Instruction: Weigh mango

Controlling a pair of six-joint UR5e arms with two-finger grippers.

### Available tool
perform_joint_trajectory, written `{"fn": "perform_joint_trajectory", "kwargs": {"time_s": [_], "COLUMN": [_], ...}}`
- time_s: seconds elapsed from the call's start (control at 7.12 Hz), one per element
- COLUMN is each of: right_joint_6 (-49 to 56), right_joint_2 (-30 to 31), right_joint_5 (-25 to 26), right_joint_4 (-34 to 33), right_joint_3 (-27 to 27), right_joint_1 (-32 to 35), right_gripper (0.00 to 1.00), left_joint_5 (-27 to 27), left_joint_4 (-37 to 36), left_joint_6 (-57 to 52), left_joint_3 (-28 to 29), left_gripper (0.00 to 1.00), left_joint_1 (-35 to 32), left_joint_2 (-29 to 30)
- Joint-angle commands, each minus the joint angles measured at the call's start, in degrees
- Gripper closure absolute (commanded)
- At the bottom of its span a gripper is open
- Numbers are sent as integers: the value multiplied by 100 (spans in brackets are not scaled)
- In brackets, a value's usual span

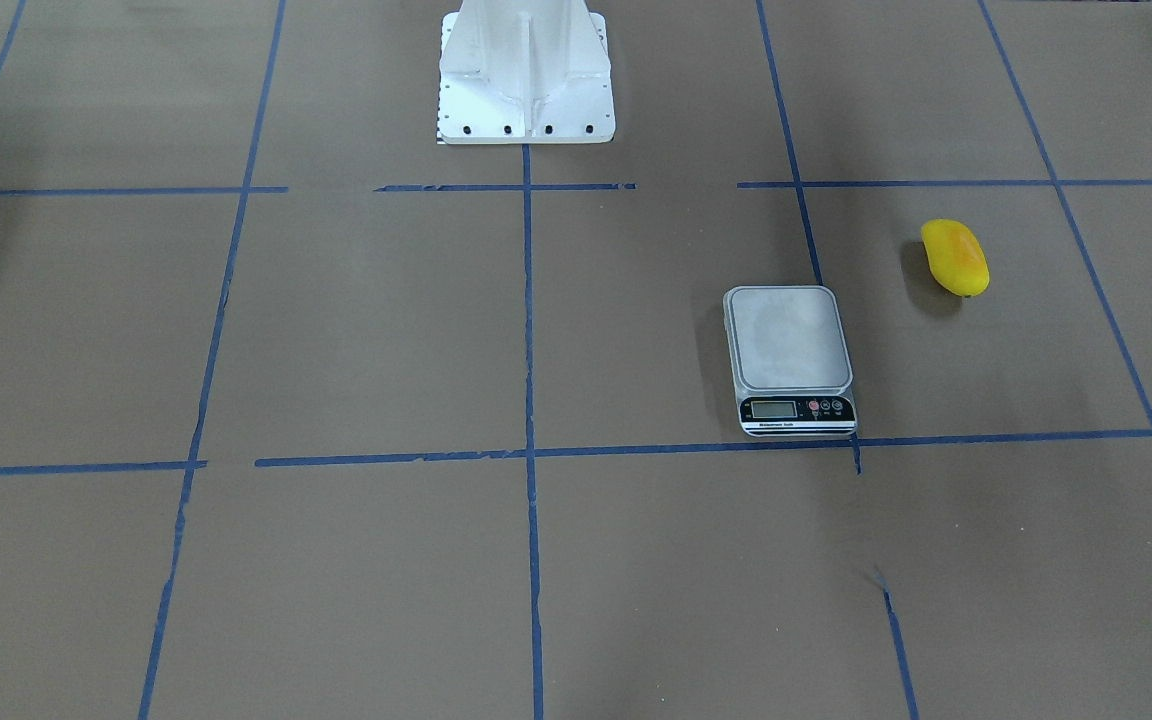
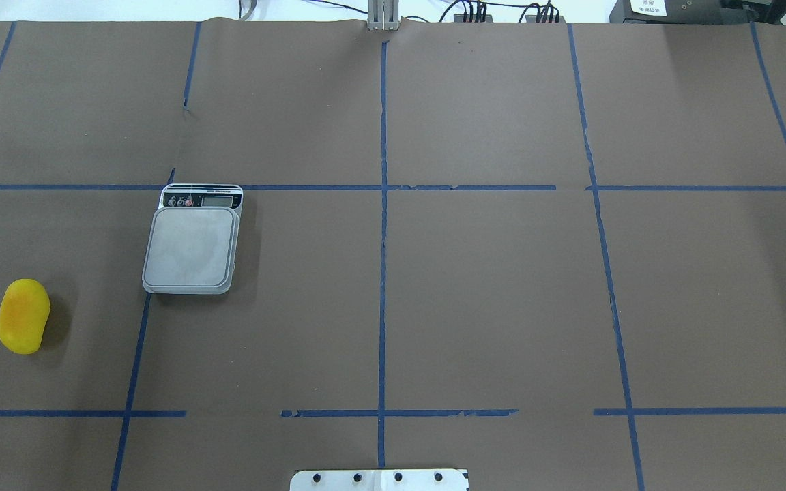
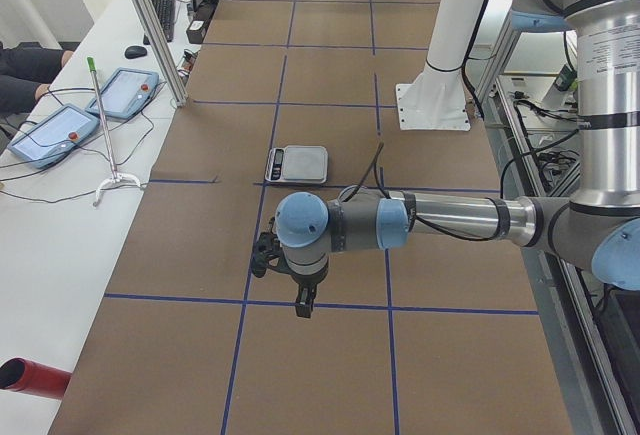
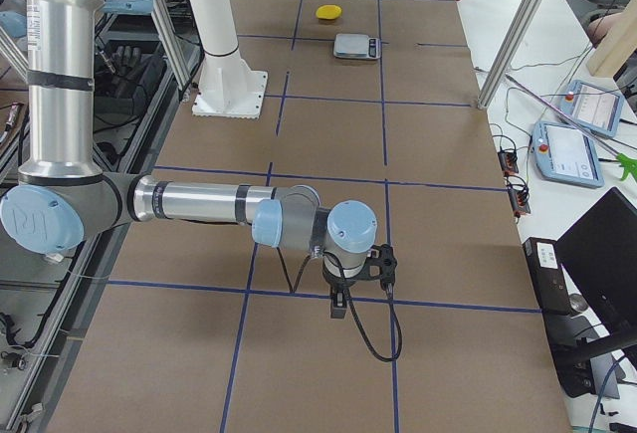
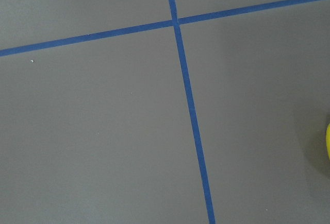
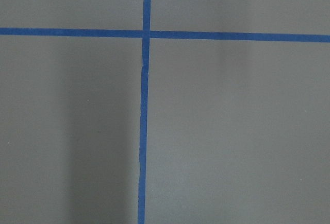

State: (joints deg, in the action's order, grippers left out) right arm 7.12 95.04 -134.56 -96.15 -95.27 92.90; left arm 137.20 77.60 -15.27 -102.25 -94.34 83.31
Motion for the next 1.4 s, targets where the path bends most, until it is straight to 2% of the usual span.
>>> {"fn": "perform_joint_trajectory", "kwargs": {"time_s": [0.0,0.28,0.42,0.56,0.7,0.84,1.12,1.26], "right_joint_6": [0,0,0,0,0,0,-9,0], "right_joint_2": [-3,-3,-3,6,-3,-3,-3,-3], "right_joint_5": [0,0,0,0,0,0,0,0], "right_joint_4": [0,0,0,0,0,0,0,0], "right_joint_3": [0,0,0,0,0,0,0,0], "right_joint_1": [0,0,0,0,0,0,0,0], "right_gripper": [0,0,0,0,0,0,0,0], "left_joint_5": [-35,-507,-579,-511,-31,235,158,-329], "left_joint_4": [-316,-377,-325,24,549,911,1911,3048], "left_joint_6": [-46,32,-2,-11,641,1727,3496,4722], "left_joint_3": [-92,-224,-217,-77,-102,-207,-391,-392], "left_gripper": [0,0,0,0,0,0,0,0], "left_joint_1": [-41,-50,-50,-24,212,893,1686,2273], "left_joint_2": [204,370,310,352,336,327,91,-241]}}
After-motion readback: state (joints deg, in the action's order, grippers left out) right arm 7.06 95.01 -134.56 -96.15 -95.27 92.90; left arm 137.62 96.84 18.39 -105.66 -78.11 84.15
